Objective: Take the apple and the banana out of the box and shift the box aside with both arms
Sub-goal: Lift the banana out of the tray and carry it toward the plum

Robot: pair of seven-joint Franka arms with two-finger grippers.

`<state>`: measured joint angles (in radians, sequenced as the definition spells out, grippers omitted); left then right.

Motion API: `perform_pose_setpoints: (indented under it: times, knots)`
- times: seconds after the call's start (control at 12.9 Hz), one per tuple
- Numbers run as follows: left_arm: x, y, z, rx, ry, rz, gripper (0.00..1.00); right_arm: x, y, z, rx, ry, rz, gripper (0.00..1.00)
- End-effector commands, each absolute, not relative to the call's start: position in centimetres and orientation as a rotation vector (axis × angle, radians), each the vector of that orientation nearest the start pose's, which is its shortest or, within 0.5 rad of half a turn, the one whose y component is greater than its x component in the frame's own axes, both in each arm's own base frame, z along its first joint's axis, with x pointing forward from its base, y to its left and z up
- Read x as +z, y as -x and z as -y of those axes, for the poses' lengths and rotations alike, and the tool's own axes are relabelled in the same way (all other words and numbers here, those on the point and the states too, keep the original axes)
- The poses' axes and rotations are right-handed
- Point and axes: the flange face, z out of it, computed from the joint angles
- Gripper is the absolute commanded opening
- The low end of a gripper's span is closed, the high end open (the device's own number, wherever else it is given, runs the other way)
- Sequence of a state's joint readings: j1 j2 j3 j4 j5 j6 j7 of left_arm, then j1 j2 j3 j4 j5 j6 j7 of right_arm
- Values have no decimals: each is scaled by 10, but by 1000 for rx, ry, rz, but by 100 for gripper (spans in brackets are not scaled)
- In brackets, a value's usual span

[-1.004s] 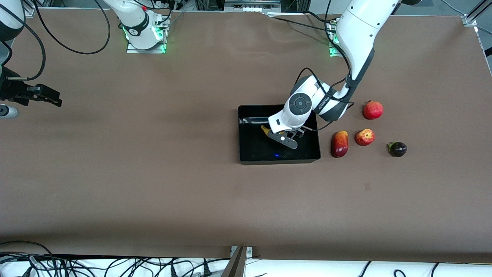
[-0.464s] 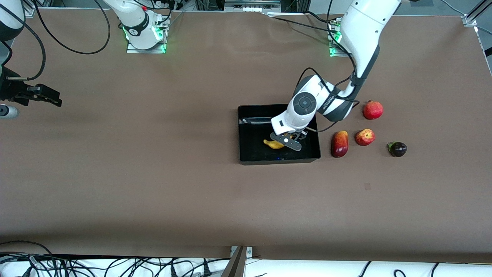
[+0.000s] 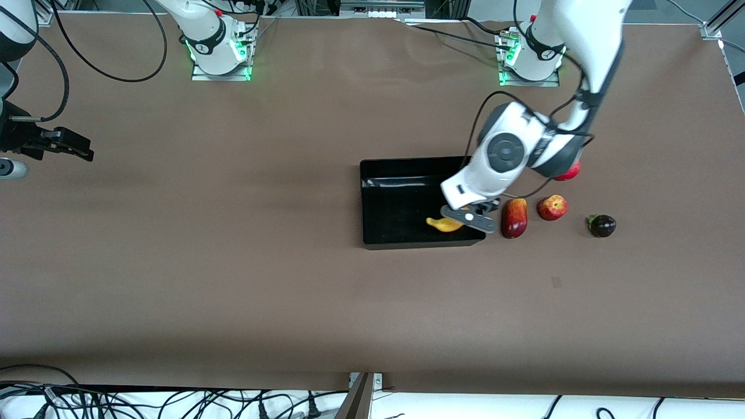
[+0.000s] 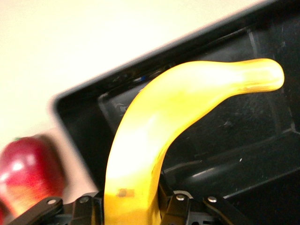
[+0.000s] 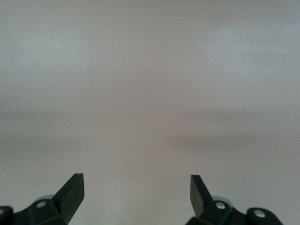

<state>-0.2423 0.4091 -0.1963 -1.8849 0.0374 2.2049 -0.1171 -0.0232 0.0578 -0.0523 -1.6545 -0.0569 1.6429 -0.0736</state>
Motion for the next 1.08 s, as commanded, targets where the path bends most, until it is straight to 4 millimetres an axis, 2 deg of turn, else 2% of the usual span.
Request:
perform_pose_setpoints:
  times: [0.0, 0.08, 0.23, 0.31, 0.39, 0.54, 0.62, 0.7, 0.77, 0.85, 1.0]
  knots:
    - [313, -578, 200, 190, 3143, -607, 0, 564, -570, 43, 116, 3190, 23, 100]
    - [317, -585, 174, 191, 3136, -663, 0, 565, -572, 36, 114, 3192, 57, 100]
    - [313, -600, 121, 171, 3097, -869, 0, 565, -572, 10, 115, 3192, 135, 100]
    - [306, -607, 101, 170, 3074, -967, 0, 566, -572, -8, 116, 3198, 173, 100]
    - [300, -616, 84, 150, 3056, -1028, 0, 564, -571, -9, 135, 3190, 186, 100]
    - [273, -628, 51, 118, 2918, -1175, 0, 566, -564, -14, 222, 3182, 186, 100]
    - [256, -633, 31, 106, 2877, -1178, 0, 564, -560, -27, 270, 3173, 228, 100]
    - [236, -635, 17, 107, 2862, -1181, 0, 563, -552, -54, 340, 3157, 283, 100]
    - [212, -639, 3, 114, 2854, -1194, 0, 564, -551, -70, 335, 3159, 325, 100]
    - [202, -645, -9, 116, 2843, -1207, 0, 563, -559, -79, 286, 3160, 348, 100]
    - [202, -651, -12, 104, 2829, -1235, 0, 553, -567, -85, 278, 3155, 354, 100]
